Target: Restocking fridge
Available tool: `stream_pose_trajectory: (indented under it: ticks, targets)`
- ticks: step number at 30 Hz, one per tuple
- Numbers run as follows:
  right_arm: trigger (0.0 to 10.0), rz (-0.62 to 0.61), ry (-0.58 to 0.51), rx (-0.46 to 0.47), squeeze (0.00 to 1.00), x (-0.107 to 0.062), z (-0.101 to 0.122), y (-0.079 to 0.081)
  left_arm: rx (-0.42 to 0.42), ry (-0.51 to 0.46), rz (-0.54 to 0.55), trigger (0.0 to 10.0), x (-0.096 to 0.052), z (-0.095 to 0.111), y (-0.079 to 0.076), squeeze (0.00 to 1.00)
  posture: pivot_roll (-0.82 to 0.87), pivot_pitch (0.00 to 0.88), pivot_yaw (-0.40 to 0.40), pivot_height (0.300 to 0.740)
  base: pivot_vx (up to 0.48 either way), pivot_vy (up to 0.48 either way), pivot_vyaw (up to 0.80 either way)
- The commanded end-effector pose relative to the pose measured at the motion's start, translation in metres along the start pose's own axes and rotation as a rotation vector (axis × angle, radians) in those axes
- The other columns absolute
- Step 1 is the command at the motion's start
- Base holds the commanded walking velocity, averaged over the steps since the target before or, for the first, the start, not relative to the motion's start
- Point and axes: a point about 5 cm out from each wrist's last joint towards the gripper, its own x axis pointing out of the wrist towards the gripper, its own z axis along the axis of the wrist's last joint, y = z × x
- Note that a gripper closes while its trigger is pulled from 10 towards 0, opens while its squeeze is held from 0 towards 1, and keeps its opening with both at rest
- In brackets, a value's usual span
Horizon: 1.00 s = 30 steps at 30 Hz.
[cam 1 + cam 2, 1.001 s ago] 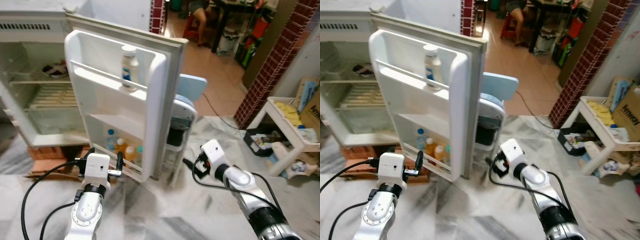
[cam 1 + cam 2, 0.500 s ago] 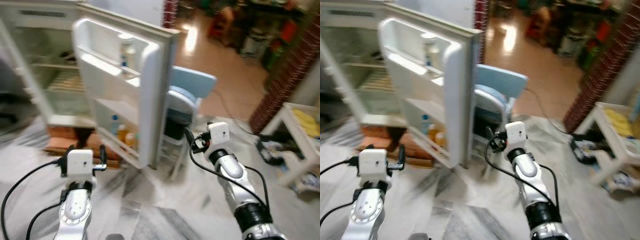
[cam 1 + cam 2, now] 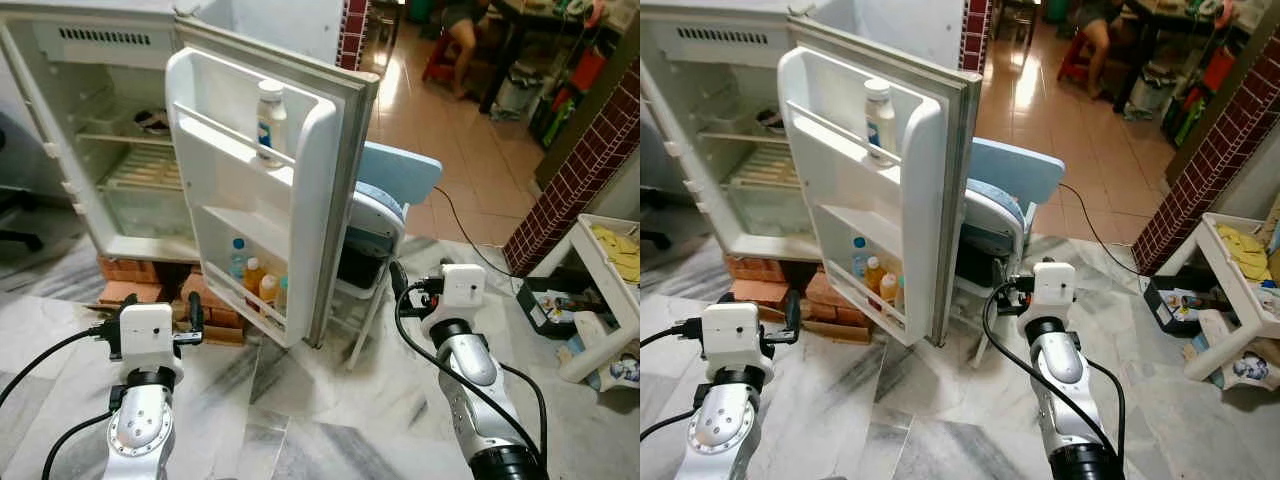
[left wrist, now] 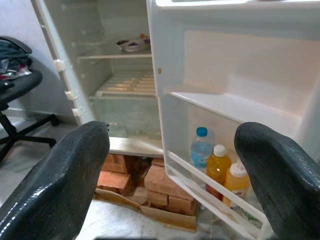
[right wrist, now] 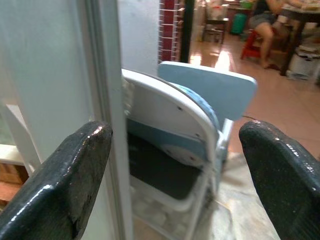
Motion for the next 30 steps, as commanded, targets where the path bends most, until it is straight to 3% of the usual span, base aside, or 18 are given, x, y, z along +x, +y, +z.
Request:
stream_pose_trajectory:
  ticks: [1, 9, 15, 21, 30]
  targets:
    - [10.0, 0.012, -0.039, -0.002, 0.0, 0.01, 0.013, 0.002, -0.007, -0.001, -0.012, 10.0, 0.002, 0.001, -0.003, 0.0, 0.12, 0.0, -0.065, 0.74, 0.431, 0.0, 0.0]
    - [10.0, 0.033, -0.062, -0.018, 0.0, 0.012, 0.018, 0.001, -0.012, 0.014, -0.003, 10.0, 0.003, -0.002, -0.003, 0.0, 0.11, 0.0, -0.063, 0.74, 0.39, 0.0, 0.0]
    - [10.0, 0.037, -0.06, -0.023, 0.0, 0.013, 0.018, 0.001, -0.027, 0.015, -0.025, 10.0, 0.003, -0.002, -0.008, 0.0, 0.11, 0.0, -0.064, 0.74, 0.0, 0.0, 0.0]
    - [10.0, 0.067, -0.066, -0.015, 0.0, 0.018, 0.02, 0.004, -0.011, 0.063, -0.029, 10.0, -0.007, -0.015, -0.007, 0.0, 0.12, 0.0, -0.067, 0.74, 0.0, 0.0, 0.0]
    - [10.0, 0.117, -0.085, -0.019, 0.0, 0.027, 0.026, 0.009, -0.006, 0.073, -0.025, 10.0, -0.009, -0.017, -0.007, 0.0, 0.12, 0.0, -0.071, 0.74, 0.0, 0.0, 0.7]
